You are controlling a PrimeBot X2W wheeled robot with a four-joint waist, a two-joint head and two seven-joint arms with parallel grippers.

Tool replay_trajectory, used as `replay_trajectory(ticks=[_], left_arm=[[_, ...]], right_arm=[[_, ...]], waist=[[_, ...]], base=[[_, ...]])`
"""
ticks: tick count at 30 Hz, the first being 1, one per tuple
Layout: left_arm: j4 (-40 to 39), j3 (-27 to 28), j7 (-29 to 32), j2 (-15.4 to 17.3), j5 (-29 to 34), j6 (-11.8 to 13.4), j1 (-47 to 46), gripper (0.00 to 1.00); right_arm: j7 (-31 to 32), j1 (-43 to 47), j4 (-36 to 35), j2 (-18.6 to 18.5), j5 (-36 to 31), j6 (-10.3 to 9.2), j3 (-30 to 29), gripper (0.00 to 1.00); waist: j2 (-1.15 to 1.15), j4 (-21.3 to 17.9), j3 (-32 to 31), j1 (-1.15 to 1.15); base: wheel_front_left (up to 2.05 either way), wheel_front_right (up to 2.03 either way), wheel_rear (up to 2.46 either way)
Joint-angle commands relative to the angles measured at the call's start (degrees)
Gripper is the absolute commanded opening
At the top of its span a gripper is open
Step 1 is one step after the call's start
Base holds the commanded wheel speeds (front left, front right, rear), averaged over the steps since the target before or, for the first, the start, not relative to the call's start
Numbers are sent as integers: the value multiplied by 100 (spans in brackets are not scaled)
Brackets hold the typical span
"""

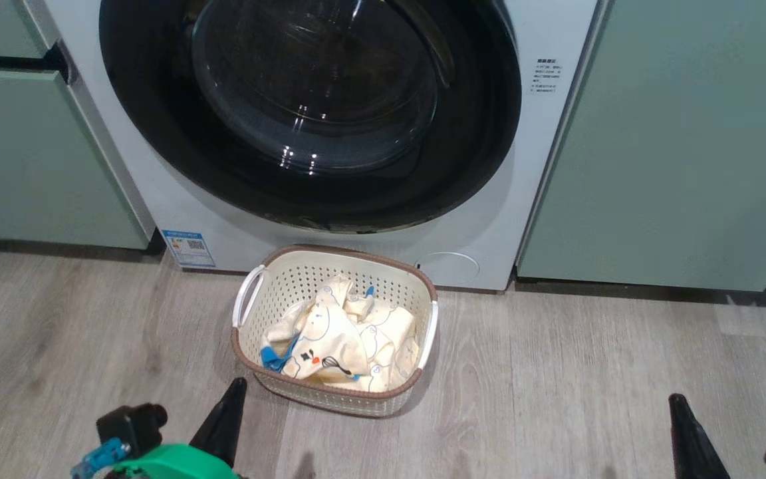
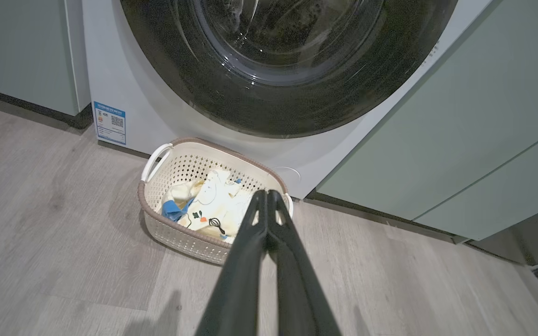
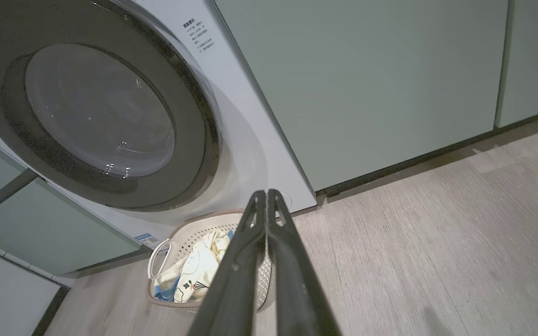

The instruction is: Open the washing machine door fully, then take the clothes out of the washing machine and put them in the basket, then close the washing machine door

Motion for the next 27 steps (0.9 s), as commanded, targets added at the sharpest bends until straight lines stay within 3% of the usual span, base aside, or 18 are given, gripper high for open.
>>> replay_trajectory(ticks=[1, 27], left_arm=[[-134, 109, 10, 22, -154, -46, -274, 0], [133, 298, 267, -29, -1846, -331, -607, 0]], right_arm=[[50, -314, -143, -97, 168, 5, -40, 0], [433, -656, 21, -136, 1883, 8, -205, 0]], waist=[[0, 1, 0, 0], [0, 21, -10, 0]], base=[[0, 0, 0], [0, 0, 0]])
